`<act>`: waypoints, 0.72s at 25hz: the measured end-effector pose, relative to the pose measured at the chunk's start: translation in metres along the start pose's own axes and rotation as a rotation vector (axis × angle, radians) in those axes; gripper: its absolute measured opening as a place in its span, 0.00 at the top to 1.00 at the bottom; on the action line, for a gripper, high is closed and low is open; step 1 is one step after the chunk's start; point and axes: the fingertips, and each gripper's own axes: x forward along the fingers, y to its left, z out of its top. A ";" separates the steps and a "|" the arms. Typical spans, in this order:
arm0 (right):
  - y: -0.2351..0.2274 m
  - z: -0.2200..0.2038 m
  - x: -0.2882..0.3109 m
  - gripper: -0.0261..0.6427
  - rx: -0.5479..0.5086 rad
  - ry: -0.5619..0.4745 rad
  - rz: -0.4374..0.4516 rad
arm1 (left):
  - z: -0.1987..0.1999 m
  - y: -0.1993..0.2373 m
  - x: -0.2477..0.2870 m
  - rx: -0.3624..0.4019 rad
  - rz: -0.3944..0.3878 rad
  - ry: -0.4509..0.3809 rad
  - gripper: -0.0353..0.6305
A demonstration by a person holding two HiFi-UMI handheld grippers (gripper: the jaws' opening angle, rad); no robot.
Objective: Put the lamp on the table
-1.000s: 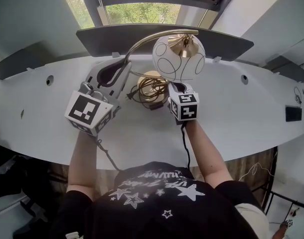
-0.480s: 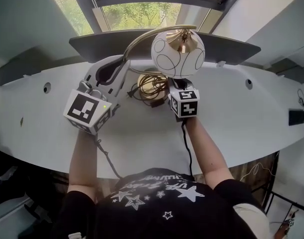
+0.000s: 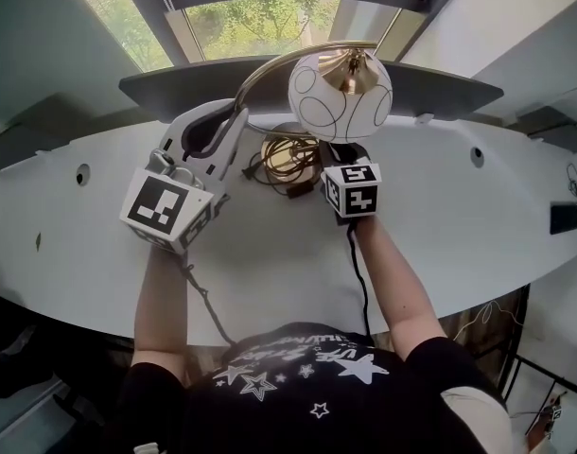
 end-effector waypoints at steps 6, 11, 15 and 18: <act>-0.001 0.002 0.005 0.90 -0.002 -0.002 -0.001 | 0.005 0.003 0.006 -0.012 -0.009 -0.014 0.90; 0.001 -0.004 0.001 0.90 -0.001 -0.003 -0.003 | 0.007 -0.001 0.007 -0.008 -0.011 -0.020 0.90; 0.001 -0.004 0.002 0.90 -0.016 -0.006 -0.003 | 0.004 0.001 0.007 -0.009 0.007 -0.013 0.90; 0.001 -0.005 0.003 0.90 -0.011 -0.007 0.002 | 0.000 0.002 0.006 -0.010 0.011 -0.019 0.90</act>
